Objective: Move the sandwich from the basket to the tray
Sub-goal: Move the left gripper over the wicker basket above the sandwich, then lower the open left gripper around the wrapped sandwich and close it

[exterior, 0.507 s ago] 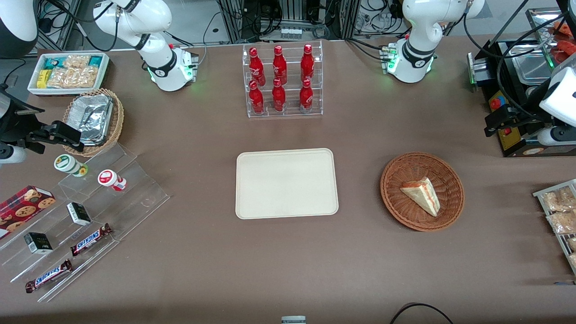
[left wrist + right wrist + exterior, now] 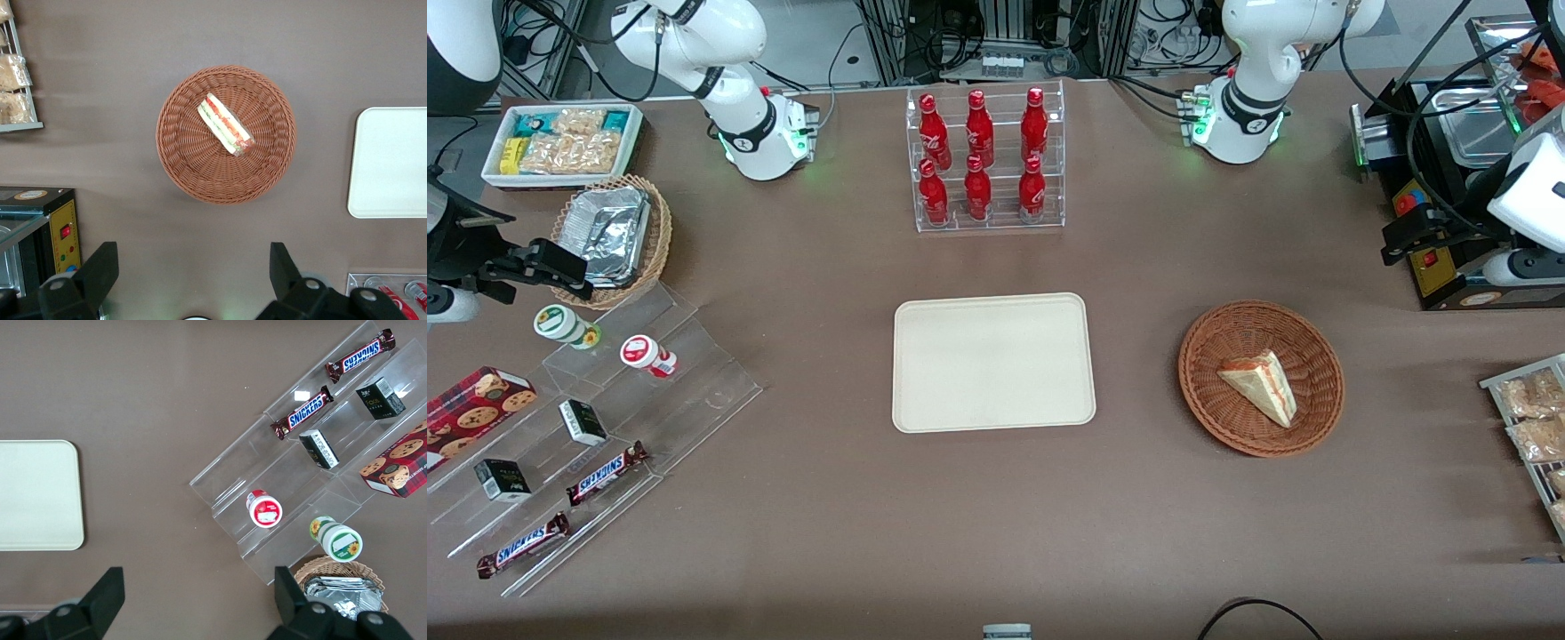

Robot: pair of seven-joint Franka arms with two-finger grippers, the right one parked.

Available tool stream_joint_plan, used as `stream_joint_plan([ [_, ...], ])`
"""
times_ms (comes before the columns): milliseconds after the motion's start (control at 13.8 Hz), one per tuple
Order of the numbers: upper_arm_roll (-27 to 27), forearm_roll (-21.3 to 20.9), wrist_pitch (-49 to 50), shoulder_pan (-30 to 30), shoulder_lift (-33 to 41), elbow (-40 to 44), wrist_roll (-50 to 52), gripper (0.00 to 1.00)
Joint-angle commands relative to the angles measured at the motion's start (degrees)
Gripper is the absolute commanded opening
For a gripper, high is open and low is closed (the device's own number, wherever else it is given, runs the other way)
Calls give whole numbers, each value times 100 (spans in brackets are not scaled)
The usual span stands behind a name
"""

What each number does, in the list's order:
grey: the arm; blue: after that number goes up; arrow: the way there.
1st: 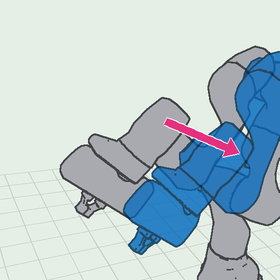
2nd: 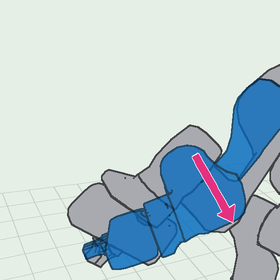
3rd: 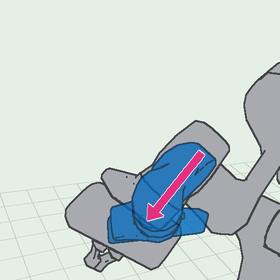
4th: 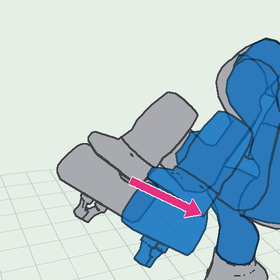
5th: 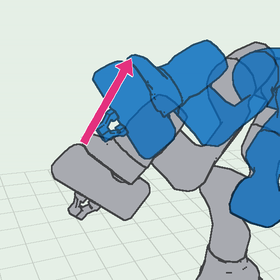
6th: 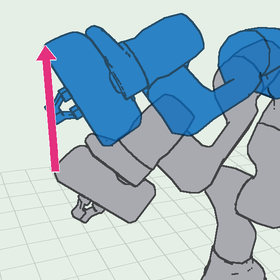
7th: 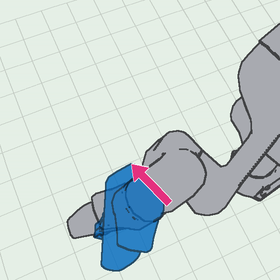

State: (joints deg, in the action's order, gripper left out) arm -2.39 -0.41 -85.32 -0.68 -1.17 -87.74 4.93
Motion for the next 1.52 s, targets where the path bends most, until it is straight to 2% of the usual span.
stream_joint_plan([
  [0, 28, -47, -19, -37, -50, -259, -19, 100],
  [362, 19, -56, -1415, -55, -50, -1524, 278, 100],
  [580, -192, -222, -2565, -73, -24, -2385, 1042, 100],
  [797, -254, -258, -3647, -108, -120, -3106, 2404, 100],
  [1087, -262, -258, -4702, -108, -269, -3749, 3344, 100],
  [1232, -262, -258, -4959, -117, -523, -3785, 3847, 100],
  [1449, -262, -258, -5188, -117, -866, -3803, 3884, 100],
])
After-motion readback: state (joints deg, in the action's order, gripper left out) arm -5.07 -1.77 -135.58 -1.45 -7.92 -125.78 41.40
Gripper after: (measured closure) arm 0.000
